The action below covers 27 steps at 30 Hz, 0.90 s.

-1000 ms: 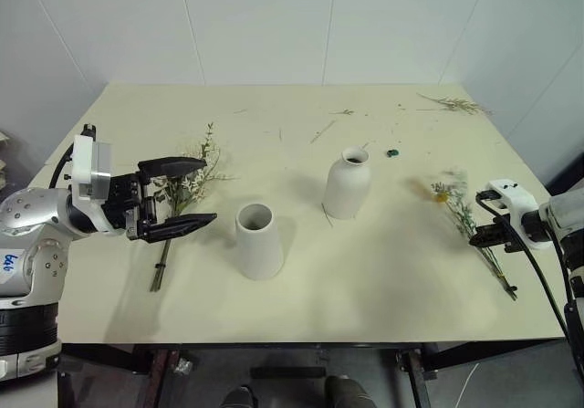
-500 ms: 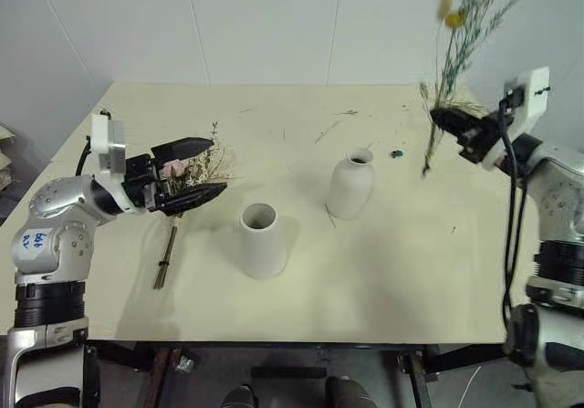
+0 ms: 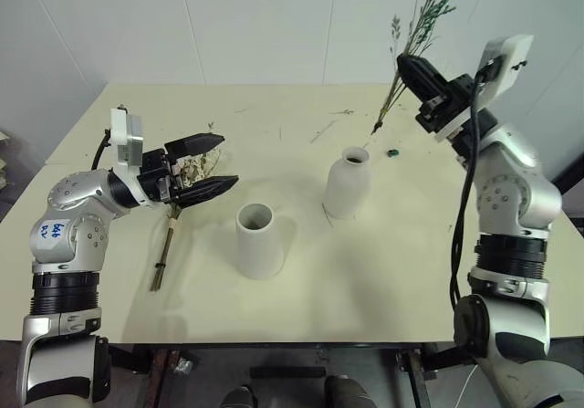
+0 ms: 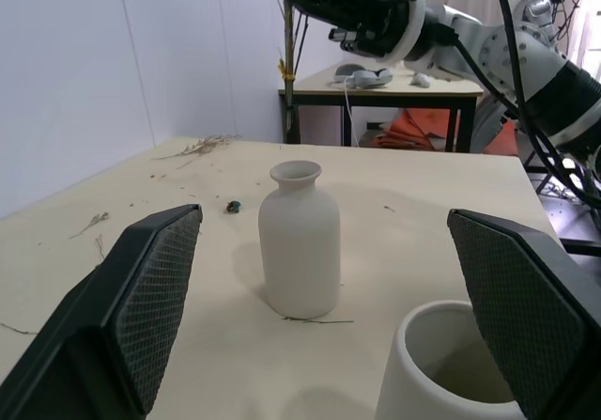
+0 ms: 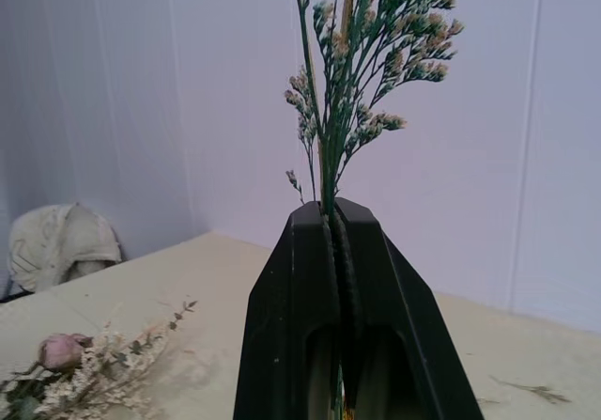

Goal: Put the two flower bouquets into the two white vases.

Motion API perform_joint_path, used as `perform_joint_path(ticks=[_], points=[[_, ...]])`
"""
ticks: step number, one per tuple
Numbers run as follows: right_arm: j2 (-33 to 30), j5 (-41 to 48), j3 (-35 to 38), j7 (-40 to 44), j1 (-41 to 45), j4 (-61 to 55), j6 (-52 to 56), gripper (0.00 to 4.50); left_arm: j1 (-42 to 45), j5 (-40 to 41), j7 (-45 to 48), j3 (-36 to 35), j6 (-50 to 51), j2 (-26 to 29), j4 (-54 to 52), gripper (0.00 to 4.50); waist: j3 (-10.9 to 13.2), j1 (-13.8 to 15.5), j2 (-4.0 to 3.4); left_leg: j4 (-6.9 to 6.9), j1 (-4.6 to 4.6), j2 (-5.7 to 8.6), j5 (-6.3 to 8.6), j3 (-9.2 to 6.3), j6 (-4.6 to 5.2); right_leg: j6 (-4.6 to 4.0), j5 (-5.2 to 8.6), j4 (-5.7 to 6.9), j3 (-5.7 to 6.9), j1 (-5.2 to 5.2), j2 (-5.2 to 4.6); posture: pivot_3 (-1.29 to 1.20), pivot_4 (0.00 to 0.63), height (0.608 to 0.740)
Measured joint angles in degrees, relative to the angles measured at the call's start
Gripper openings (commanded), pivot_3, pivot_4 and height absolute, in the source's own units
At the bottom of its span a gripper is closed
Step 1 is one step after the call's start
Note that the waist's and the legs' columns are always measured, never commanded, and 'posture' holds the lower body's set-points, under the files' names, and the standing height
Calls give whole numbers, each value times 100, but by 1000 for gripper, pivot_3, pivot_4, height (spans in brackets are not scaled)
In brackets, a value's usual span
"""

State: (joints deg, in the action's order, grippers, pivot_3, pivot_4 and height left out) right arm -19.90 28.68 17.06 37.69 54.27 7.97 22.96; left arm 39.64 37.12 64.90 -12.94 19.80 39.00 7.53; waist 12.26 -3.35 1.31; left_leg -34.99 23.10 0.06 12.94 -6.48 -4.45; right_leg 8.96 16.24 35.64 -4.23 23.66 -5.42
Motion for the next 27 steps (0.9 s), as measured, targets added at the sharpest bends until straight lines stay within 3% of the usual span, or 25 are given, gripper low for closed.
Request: perform_joint_path(ticks=[15,18,24,27], points=[[5,-166,-322,18,-542,492,-349,28,-210,8,-295,-74,0,-8,-269,4500,0,14,0,1,1,1,0,0,0,-1,0,-2,0,0,0,0,150,740],[-60,-210,-345,75,-542,492,-446,661,-223,7,-327,-89,-11,-8,-268,4500,0,7,0,2,1,0,0,0,0,-1,0,-2,0,0,0,0,150,740],[-139,-212,-526,290,-716,249,-619,2586,-275,-37,-406,-176,-145,13,-269,4500,0,18,0,4,1,1,0,0,0,-1,1,-5,0,0,0,0,150,740],[-522,-77,-583,600,-1041,-259,-468,2586,-385,-441,-613,-109,-166,301,-198,4500,1,24,0,8,6,1,1,0,1,-1,1,-10,0,3,-1,0,150,740]])
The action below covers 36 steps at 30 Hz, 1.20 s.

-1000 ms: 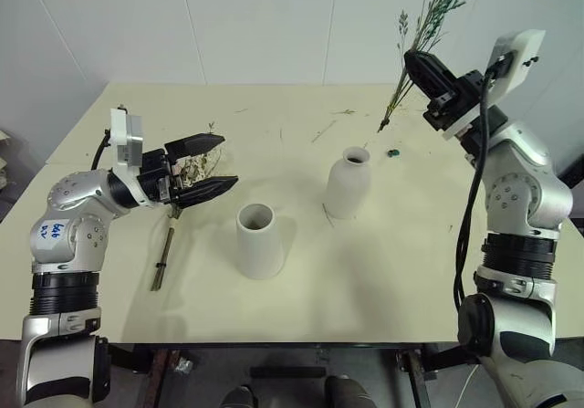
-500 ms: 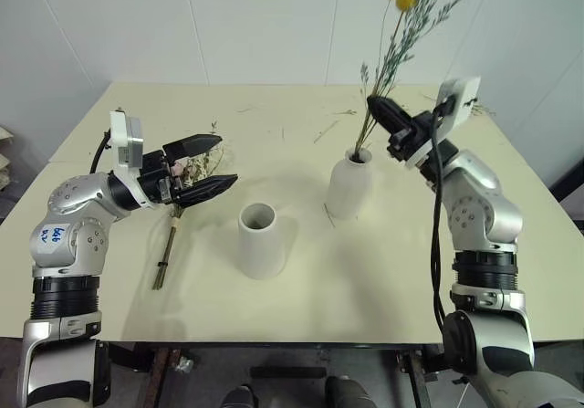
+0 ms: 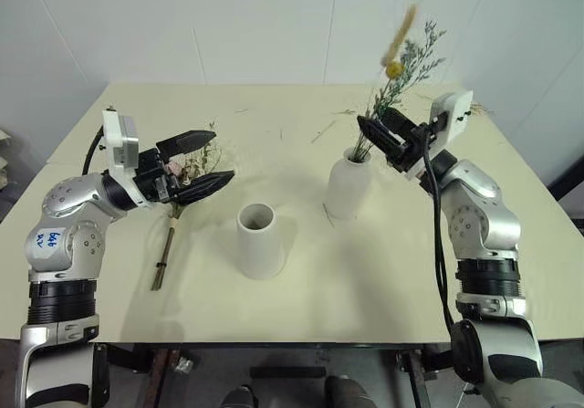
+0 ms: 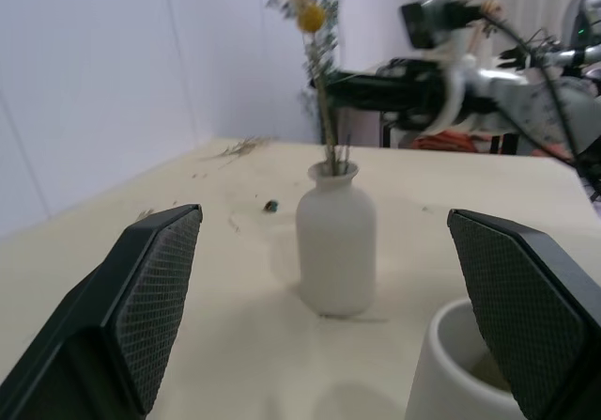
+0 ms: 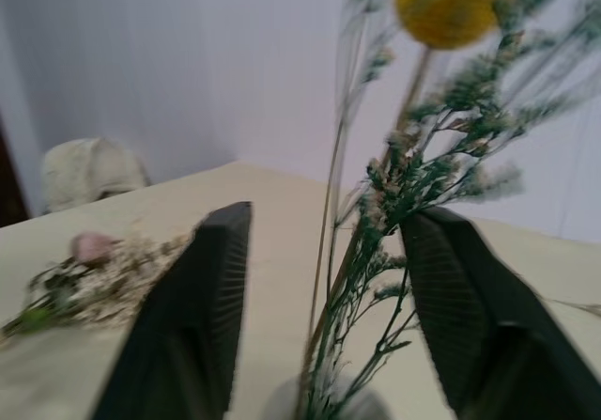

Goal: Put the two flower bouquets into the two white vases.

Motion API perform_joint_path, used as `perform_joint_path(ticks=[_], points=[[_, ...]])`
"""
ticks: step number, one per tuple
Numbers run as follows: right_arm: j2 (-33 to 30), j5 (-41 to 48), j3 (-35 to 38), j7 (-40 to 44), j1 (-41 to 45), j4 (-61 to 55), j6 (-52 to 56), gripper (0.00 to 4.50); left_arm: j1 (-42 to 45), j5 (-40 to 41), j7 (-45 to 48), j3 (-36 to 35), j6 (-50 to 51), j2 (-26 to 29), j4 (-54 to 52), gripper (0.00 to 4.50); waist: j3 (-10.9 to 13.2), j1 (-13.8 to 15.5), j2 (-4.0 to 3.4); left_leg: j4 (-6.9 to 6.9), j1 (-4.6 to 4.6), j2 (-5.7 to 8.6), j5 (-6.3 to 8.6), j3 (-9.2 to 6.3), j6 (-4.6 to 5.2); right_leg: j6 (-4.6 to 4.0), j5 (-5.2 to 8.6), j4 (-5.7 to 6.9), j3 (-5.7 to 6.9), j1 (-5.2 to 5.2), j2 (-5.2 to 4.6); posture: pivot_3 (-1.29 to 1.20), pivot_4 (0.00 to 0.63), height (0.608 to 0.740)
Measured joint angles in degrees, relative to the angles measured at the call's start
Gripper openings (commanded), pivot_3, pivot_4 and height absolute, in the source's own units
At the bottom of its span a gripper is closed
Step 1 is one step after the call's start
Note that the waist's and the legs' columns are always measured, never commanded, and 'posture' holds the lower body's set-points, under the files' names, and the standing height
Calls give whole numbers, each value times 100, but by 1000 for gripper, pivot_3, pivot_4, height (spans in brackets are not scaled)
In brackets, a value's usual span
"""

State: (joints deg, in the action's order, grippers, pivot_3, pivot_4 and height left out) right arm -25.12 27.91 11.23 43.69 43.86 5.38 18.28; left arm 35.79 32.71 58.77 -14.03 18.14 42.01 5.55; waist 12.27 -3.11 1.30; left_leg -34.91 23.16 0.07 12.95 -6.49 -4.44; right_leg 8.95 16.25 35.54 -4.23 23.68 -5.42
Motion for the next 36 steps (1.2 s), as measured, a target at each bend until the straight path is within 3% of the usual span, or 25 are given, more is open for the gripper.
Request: perform_joint_path(ticks=[5,11,19,31,36], points=[[-1152,392,345,493,-230,-426,591,2586,44,-1010,-789,212,535,823,432,4500,0,16,0,-1,-5,1,3,0,5,0,2,-2,0,-6,0,0,150,740],[-2469,714,563,1714,-926,-509,949,2586,260,-1781,-1334,1025,2396,1435,457,4500,1,12,2,-1,-3,2,7,0,12,5,8,-2,0,-8,0,0,150,740],[-3742,1435,619,3280,-1296,-814,1711,2586,631,-2071,-1439,2102,4600,1664,52,4500,6,-9,6,-4,-3,1,12,1,16,2,15,2,-1,-5,2,0,150,740],[-3552,1866,536,3548,-1256,-1401,1807,2586,497,-1989,-2245,1919,6250,955,-374,4500,9,26,12,-11,0,2,19,1,8,7,17,0,-2,-5,0,0,150,740],[-3520,1876,537,3528,-1519,-1455,1794,2613,392,-1985,-2484,1707,6110,830,-258,3302,8,63,13,-18,-3,3,19,2,7,7,17,4,-2,-7,-1,0,150,740]])
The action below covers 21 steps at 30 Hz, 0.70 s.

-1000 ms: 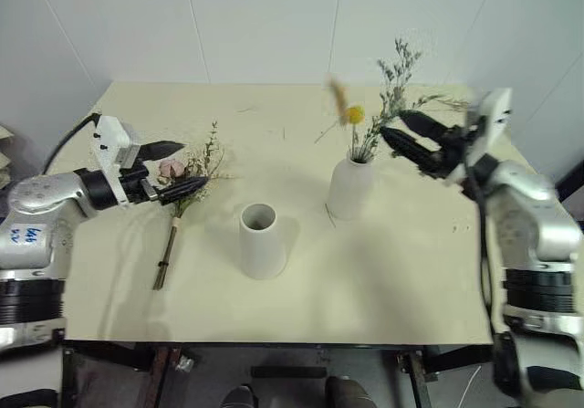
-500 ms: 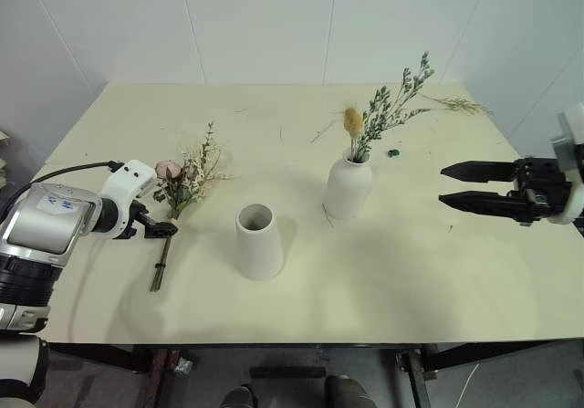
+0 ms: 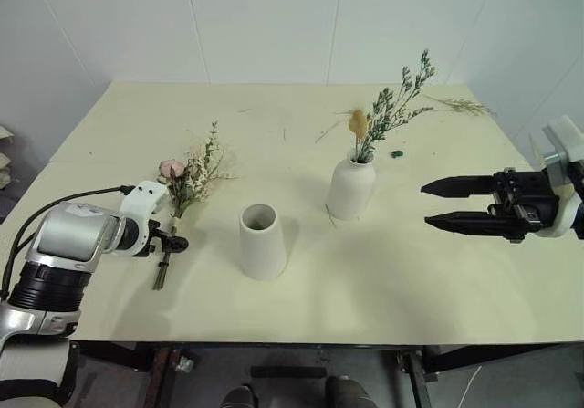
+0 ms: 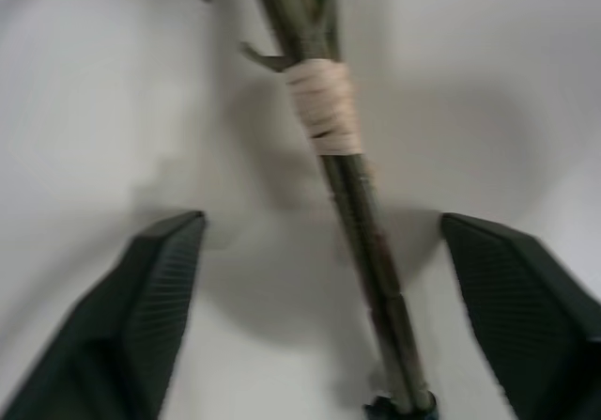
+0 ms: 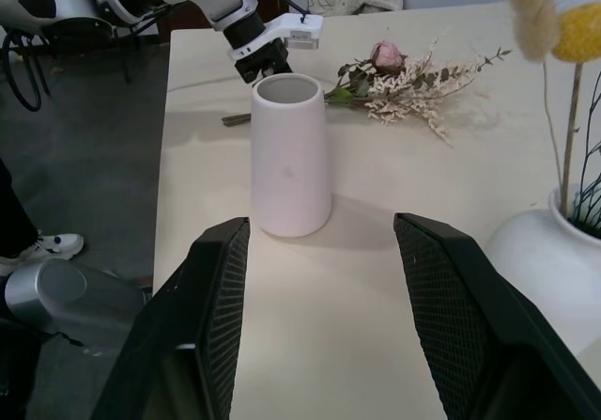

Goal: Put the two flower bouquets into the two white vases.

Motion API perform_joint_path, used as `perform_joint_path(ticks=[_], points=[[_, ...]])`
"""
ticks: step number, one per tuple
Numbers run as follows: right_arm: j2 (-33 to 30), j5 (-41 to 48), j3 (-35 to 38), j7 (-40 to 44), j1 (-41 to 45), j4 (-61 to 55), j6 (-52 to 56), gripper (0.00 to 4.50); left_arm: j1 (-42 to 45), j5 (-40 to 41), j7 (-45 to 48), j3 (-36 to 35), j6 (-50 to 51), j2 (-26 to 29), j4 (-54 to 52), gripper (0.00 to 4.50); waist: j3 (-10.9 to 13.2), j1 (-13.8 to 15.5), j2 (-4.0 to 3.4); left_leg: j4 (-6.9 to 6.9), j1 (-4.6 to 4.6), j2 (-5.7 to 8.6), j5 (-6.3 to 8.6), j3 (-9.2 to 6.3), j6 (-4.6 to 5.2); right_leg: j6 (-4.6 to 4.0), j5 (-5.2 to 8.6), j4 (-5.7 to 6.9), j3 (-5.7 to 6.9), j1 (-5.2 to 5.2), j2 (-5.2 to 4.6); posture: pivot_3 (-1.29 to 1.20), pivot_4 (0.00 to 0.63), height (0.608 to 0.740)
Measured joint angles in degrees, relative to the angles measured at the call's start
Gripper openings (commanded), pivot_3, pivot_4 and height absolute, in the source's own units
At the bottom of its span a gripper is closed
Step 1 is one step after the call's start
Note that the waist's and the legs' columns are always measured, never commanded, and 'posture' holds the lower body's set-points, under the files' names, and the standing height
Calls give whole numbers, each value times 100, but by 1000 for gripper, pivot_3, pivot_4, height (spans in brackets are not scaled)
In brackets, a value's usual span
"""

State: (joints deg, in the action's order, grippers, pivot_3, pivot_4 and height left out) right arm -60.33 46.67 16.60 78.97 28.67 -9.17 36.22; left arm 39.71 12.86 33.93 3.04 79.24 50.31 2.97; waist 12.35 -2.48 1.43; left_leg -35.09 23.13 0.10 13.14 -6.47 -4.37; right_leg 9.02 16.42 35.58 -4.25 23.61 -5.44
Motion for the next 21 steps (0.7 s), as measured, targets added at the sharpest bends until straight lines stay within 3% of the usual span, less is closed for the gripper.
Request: perform_joint_path(ticks=[11,20,21], points=[[33,235,12,-92,-32,-214,125,2613,-66,23,-49,-98,-185,22,78,62,0,38,0,0,-2,0,0,0,0,0,0,-1,0,-1,0,0,150,740],[316,141,9,-426,-65,-331,-46,2613,61,43,-510,-831,-824,-508,670,25,-2,92,3,-4,-1,0,-2,0,-3,0,-2,2,1,-2,-1,0,150,740],[437,90,6,-614,-18,-356,-67,2775,99,73,-574,-1086,-1031,-642,765,4,-2,93,4,-5,0,-1,-2,0,-3,-1,-3,2,2,-2,0,0,150,740]])
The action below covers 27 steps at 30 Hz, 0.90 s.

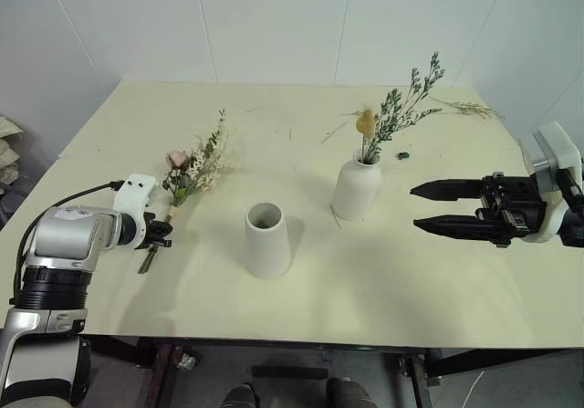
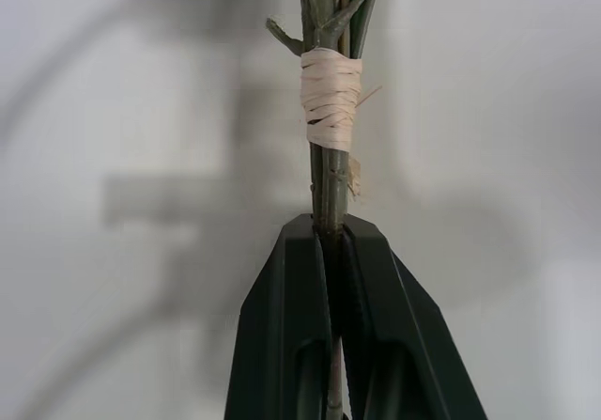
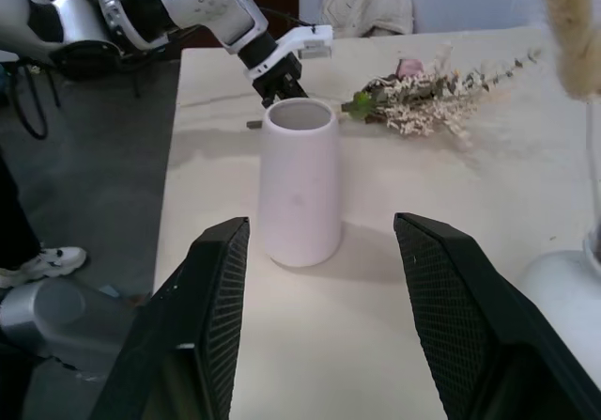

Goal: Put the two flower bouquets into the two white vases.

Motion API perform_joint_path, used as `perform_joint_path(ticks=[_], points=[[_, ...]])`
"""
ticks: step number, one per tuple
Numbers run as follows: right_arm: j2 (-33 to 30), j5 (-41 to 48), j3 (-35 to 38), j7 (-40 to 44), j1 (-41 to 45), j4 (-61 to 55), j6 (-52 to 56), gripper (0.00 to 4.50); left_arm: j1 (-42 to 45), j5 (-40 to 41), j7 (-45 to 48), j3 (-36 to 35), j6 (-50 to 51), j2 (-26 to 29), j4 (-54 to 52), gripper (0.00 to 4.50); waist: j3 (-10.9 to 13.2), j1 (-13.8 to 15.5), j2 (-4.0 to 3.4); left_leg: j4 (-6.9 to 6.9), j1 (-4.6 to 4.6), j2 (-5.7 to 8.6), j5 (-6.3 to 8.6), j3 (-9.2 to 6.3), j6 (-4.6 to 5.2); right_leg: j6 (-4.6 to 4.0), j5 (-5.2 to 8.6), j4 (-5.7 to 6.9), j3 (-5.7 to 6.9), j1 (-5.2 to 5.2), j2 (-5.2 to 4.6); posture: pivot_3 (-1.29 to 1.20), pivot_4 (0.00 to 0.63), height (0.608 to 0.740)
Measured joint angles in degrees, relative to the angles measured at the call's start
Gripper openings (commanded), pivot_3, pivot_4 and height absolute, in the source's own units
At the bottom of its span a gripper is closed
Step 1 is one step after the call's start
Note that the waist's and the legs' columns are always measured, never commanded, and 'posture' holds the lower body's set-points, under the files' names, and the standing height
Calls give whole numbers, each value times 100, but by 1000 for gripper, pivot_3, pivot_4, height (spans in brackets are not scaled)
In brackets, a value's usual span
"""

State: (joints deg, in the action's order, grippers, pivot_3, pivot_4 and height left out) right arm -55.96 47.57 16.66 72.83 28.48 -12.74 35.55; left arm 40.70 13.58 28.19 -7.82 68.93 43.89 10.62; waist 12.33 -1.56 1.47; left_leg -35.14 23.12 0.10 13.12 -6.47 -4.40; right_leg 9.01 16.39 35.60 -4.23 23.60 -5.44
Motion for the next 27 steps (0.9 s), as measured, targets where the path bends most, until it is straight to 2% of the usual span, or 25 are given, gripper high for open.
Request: perform_joint_path(ticks=[3,6,10,15,19,22,27], points=[[121,17,-60,-207,23,-167,8,3455,150,334,167,-644,-977,-319,165,0,0,10,2,-1,5,0,-1,0,-4,1,-2,-3,2,2,-2,0,150,740],[130,76,-60,-138,-11,-425,-44,4404,357,964,740,-1288,-1973,-583,151,0,0,12,2,1,8,0,3,0,-7,1,-2,-12,3,1,-3,0,150,740],[76,65,-79,-5,-224,-507,-42,4459,675,1942,1464,-1809,-2468,-818,-49,0,-1,9,2,0,9,1,5,1,-4,2,-2,-15,3,-1,-4,0,150,740],[96,-123,-186,-9,-286,-477,-124,4459,739,3297,2169,-1866,-2104,-1149,-727,0,0,-7,3,-7,3,0,4,1,-4,3,-3,-4,1,-3,-2,0,150,740],[109,-200,-206,-46,-287,-420,-184,4459,739,3740,2226,-1776,-1946,-1204,-974,0,-1,-29,2,-7,-5,-1,2,2,-4,2,-3,4,-1,-5,1,0,150,740],[264,-234,-222,-167,-298,-398,-189,4459,735,4084,2181,-1631,-1851,-1488,-1136,0,-1,-2,3,-16,-5,0,1,1,-4,5,-5,1,-1,-13,0,0,150,740],[326,-248,-286,-300,-302,-399,-190,4459,524,4233,2213,-1394,-1859,-1591,-1239,0,-1,-2,2,-15,-4,0,1,1,-4,4,-6,-3,-1,-12,1,0,150,740]])
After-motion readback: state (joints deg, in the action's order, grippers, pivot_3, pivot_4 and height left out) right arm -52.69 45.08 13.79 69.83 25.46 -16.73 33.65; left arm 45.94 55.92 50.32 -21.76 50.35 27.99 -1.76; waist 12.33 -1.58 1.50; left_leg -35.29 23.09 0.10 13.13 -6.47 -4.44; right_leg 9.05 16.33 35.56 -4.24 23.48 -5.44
